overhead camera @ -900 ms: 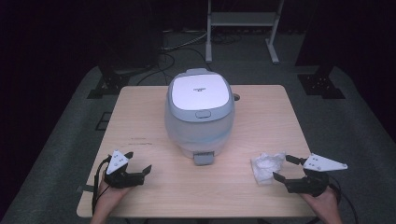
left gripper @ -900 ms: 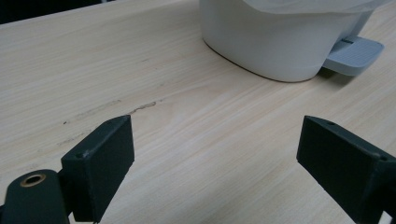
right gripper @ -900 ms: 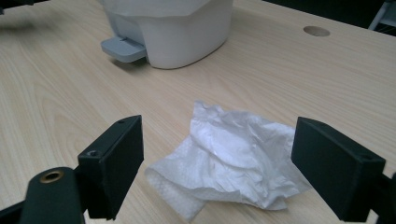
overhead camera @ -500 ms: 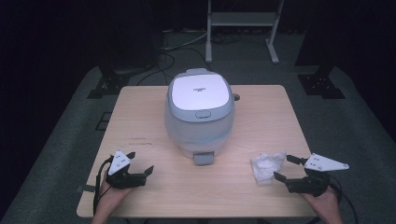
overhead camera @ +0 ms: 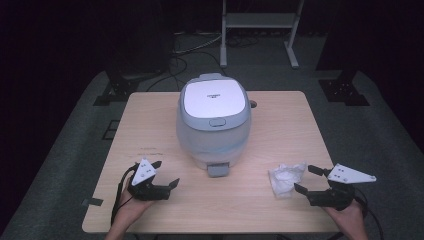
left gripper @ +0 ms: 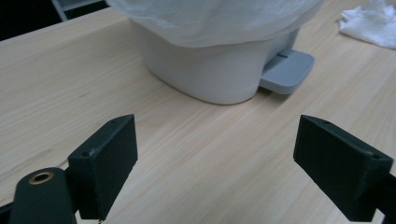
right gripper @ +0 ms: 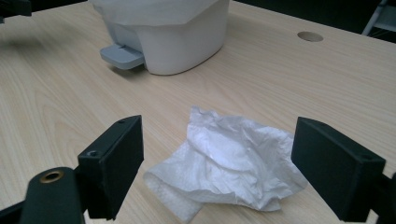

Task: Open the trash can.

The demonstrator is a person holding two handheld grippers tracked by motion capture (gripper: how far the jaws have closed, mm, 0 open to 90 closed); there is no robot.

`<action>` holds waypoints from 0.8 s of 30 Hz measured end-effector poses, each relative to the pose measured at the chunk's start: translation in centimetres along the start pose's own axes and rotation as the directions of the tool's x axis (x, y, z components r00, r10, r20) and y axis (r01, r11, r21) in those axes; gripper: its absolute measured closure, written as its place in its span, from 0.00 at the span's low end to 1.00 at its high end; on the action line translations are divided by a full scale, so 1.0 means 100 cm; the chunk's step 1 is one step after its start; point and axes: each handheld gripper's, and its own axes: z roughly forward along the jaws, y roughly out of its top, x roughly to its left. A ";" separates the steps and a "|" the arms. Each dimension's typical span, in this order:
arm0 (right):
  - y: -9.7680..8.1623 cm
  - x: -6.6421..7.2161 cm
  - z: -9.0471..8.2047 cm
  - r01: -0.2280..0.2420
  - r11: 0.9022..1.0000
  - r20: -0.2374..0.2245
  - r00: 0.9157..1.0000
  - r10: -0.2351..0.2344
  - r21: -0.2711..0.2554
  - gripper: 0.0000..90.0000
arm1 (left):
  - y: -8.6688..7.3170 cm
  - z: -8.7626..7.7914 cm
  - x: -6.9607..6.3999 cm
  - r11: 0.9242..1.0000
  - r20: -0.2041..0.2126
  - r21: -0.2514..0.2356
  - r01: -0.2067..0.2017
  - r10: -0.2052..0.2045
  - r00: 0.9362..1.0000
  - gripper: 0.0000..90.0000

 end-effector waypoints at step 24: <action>0.001 0.001 -0.002 0.002 1.000 -0.008 1.000 -0.002 -0.009 0.18 | 0.029 0.050 -0.038 0.999 0.181 -0.013 -0.051 0.053 0.982 0.58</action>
